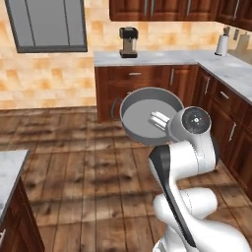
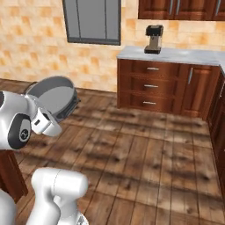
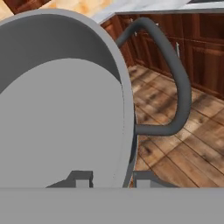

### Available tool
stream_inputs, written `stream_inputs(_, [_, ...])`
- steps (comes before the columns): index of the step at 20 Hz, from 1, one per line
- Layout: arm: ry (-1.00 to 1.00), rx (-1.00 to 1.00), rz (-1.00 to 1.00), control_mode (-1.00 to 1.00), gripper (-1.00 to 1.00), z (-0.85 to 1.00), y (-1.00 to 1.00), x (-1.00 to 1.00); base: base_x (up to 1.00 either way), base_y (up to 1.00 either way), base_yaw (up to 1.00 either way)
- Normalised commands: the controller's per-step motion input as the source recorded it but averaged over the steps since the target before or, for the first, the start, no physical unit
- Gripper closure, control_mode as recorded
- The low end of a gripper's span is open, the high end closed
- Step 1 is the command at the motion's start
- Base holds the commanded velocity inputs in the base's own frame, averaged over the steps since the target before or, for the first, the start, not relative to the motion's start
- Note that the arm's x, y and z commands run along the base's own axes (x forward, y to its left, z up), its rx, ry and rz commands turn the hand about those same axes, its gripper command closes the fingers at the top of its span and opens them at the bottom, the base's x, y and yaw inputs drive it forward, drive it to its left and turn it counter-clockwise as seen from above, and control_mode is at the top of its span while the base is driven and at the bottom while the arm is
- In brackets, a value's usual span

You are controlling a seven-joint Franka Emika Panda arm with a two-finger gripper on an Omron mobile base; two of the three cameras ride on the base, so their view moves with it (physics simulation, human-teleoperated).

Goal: Move the pot and pan from the stove into the sink.

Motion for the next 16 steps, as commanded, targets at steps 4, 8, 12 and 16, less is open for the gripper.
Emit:
stream_inputs(4, [0.00,0.00,0.00,1.00,1.00,0.00,0.00,0.00,0.74,0.14,-0.06])
stream_inputs(8, [0.00,0.00,0.00,1.00,1.00,0.00,0.00,0.00,0.76,0.15,-0.07])
stream_inputs(12, [0.00,0.00,0.00,1.00,1.00,0.00,0.00,0.00,0.80,0.20,-0.08])
stream_inputs(16, [0.00,0.00,0.00,1.00,1.00,0.00,0.00,0.00,0.84,0.24,-0.07])
